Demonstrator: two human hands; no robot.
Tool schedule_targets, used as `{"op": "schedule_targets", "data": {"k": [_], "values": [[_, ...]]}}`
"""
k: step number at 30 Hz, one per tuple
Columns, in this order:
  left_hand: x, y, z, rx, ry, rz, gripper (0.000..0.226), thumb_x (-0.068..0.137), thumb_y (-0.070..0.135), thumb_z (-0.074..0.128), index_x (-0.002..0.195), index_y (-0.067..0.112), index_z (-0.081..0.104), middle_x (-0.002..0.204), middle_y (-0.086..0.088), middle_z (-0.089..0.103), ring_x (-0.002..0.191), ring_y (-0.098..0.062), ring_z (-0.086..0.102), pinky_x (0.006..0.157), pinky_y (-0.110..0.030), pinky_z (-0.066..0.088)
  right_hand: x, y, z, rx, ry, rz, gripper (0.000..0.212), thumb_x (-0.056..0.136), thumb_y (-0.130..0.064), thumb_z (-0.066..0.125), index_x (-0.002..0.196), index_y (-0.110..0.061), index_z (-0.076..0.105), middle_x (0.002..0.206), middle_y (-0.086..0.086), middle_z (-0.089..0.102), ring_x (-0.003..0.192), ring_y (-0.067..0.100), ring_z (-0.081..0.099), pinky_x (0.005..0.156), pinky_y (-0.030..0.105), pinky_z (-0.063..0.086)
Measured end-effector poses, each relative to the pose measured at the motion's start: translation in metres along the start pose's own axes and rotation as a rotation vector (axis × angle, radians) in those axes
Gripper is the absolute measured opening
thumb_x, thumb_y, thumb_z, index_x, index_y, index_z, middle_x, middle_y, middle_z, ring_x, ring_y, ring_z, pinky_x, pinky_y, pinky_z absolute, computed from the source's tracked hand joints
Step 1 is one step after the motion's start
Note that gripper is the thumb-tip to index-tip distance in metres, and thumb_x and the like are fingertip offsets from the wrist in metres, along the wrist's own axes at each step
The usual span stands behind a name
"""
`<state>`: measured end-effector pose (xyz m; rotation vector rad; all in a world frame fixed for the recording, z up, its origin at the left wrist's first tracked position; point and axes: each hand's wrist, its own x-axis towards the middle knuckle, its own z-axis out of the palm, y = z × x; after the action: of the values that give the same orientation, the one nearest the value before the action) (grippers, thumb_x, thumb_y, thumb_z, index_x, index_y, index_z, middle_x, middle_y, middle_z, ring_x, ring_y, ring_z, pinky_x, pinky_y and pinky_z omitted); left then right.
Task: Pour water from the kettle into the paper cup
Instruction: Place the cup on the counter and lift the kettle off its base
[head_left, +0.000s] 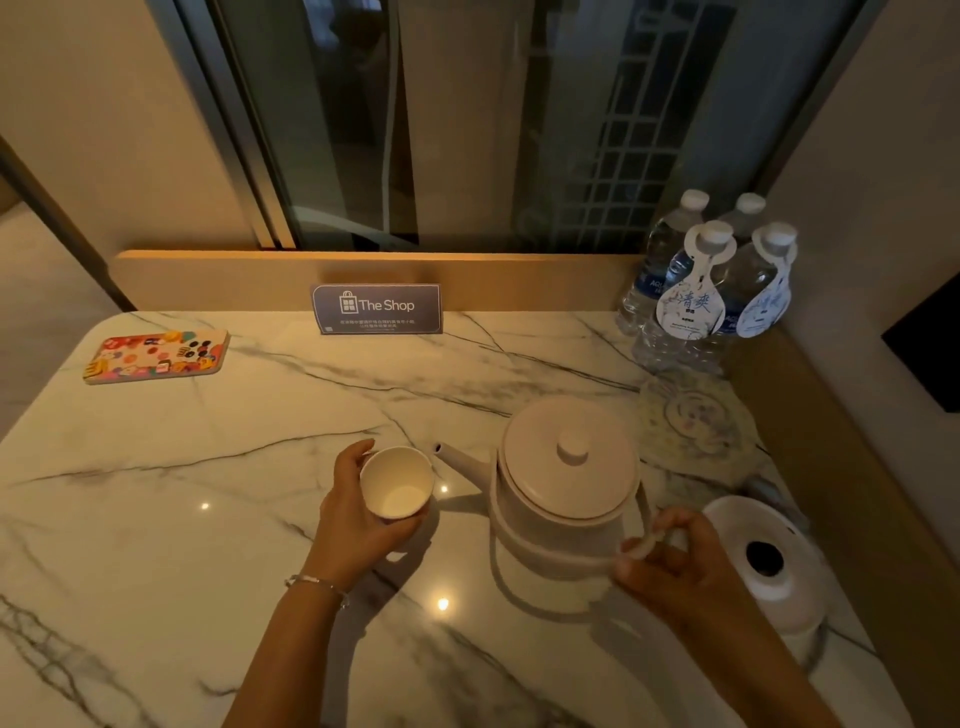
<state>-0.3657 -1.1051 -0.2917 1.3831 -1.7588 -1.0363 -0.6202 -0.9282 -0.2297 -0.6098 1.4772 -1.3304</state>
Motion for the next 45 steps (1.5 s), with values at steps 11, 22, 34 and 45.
{"op": "schedule_targets", "data": {"k": [11, 22, 34, 45], "values": [[-0.002, 0.005, 0.009, -0.075, -0.031, 0.003, 0.080, 0.050, 0.026, 0.086, 0.108, 0.031, 0.031, 0.104, 0.021, 0.044, 0.093, 0.003, 0.050, 0.067, -0.008, 0.042, 0.042, -0.085, 0.004, -0.222, -0.075, -0.277, 0.041, 0.058, -0.025, 0.072, 0.096, -0.023, 0.055, 0.073, 0.001, 0.076, 0.067, 0.017, 0.071, 0.054, 0.019, 0.052], [0.002, 0.006, 0.006, -0.120, -0.070, 0.036, 0.079, 0.052, 0.019, 0.085, 0.113, 0.021, 0.034, 0.109, 0.010, 0.046, 0.100, -0.001, 0.049, 0.073, -0.006, 0.042, 0.072, -0.105, 0.012, -0.780, -0.171, -0.533, 0.042, 0.074, -0.044, 0.053, 0.072, -0.003, 0.059, 0.071, 0.026, 0.061, 0.064, 0.030, 0.060, 0.058, 0.031, 0.050], [0.001, 0.006, 0.002, -0.128, -0.078, 0.009, 0.078, 0.053, 0.026, 0.083, 0.114, 0.026, 0.035, 0.113, 0.012, 0.046, 0.104, 0.001, 0.047, 0.075, -0.003, 0.038, 0.081, -0.104, 0.031, -0.515, -0.189, -0.338, 0.064, 0.065, -0.043, 0.060, 0.074, 0.020, 0.053, 0.058, 0.018, 0.043, 0.055, 0.028, 0.040, 0.054, 0.034, 0.038], [-0.032, -0.021, -0.046, -0.301, 0.014, -0.222, 0.046, 0.069, 0.010, 0.075, 0.110, 0.021, 0.058, 0.101, -0.005, 0.067, 0.092, -0.017, 0.066, 0.072, -0.017, 0.051, 0.086, -0.126, 0.050, -0.601, -0.220, -0.351, 0.045, 0.059, -0.042, 0.067, 0.061, 0.002, 0.064, 0.051, 0.018, 0.052, 0.046, 0.014, 0.045, 0.045, 0.015, 0.038]]}}
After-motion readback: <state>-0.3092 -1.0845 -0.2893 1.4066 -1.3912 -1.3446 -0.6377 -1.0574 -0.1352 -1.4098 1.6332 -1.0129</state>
